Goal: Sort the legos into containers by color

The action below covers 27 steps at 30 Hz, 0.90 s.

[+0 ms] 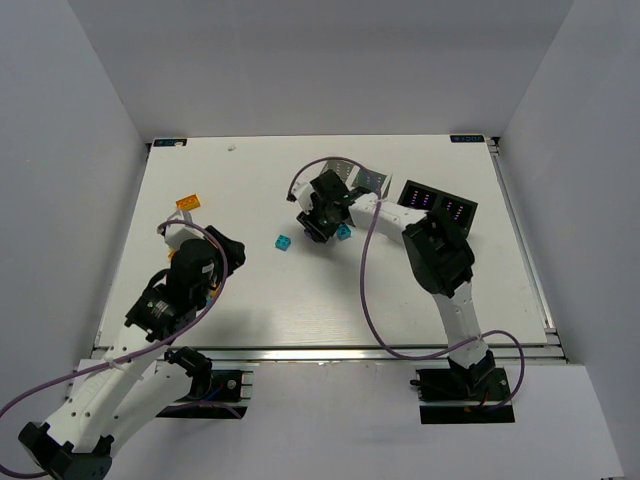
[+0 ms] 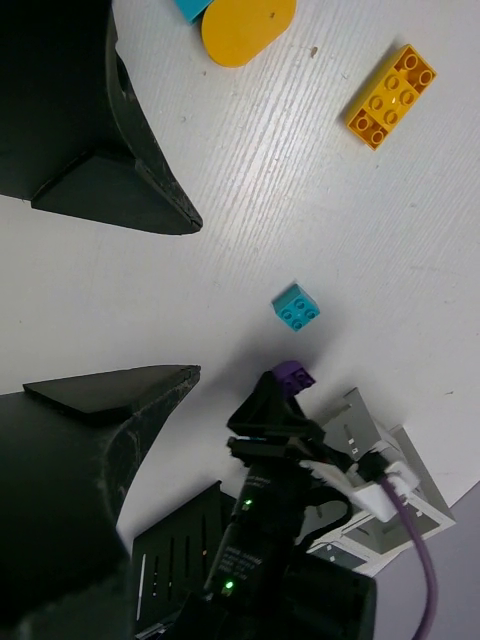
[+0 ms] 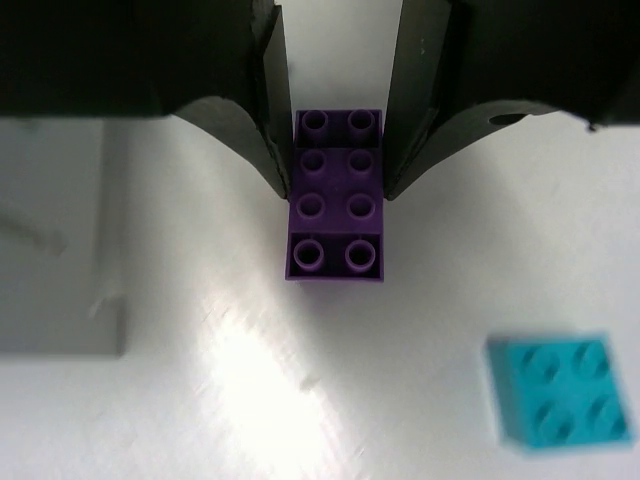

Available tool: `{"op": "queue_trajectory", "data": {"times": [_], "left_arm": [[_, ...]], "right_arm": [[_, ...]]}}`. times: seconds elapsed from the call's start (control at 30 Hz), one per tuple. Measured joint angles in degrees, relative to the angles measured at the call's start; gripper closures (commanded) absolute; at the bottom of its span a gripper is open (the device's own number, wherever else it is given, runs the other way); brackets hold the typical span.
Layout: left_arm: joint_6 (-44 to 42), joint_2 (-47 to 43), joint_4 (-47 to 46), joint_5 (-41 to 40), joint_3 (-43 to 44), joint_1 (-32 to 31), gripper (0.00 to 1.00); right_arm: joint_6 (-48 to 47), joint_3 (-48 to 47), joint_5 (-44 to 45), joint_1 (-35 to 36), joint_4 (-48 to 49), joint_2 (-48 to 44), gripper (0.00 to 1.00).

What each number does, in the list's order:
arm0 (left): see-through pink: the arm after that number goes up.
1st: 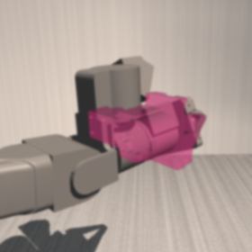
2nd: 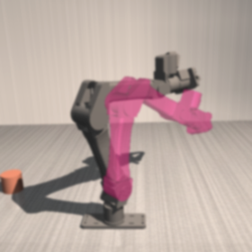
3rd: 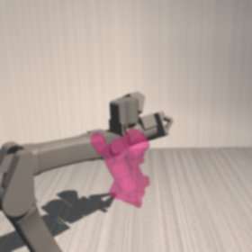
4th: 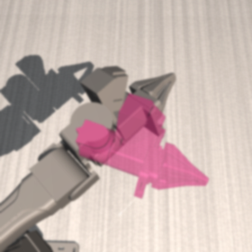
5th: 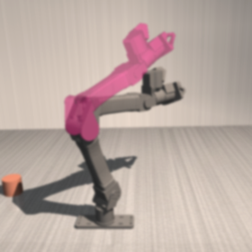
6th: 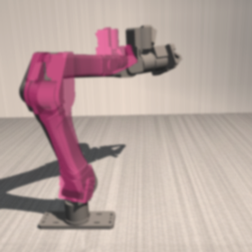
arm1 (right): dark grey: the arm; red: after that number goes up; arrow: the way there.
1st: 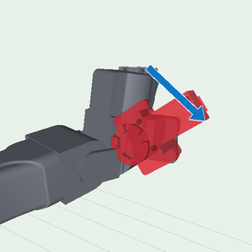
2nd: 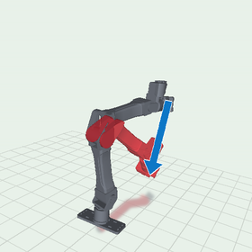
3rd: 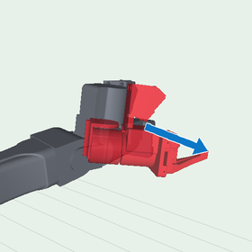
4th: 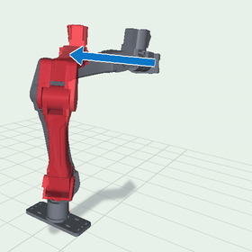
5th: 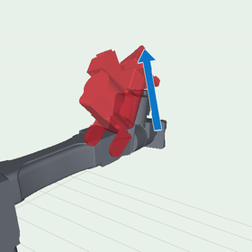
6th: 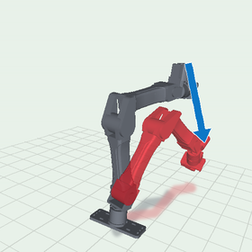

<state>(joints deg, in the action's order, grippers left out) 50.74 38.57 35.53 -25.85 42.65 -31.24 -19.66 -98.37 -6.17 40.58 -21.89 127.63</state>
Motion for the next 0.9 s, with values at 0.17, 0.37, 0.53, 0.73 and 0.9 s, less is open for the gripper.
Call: {"op": "queue_trajectory", "data": {"times": [0.17,0.37,0.53,0.73,0.9], "left_arm": [[0.4,-0.1,-0.9,0.0,-1.0,0.0,0.35],[0.4,0.2,-1.9,0.0,-1.7,0.0,0.35],[0.4,0.2,-3.5,0.1,-3.0,0.0,0.35],[0.3,0.7,-4.6,0.5,-4.1,0.0,0.34],[0.2,1.8,-5.4,0.9,-4.5,0.0,0.34]], "right_arm": [[-1.2,10.5,-5.5,-0.3,1.8,-9.6,1.0],[-4.7,24.4,-17.7,-3.3,6.1,-31.6,1.0],[-6.6,32.3,-24.3,-11.5,10.5,-49.2,1.0],[-4.5,37.3,-26.4,-25.0,13.4,-53.0,1.0],[-2.7,38.2,-26.7,-31.9,13.4,-50.5,1.0]]}}
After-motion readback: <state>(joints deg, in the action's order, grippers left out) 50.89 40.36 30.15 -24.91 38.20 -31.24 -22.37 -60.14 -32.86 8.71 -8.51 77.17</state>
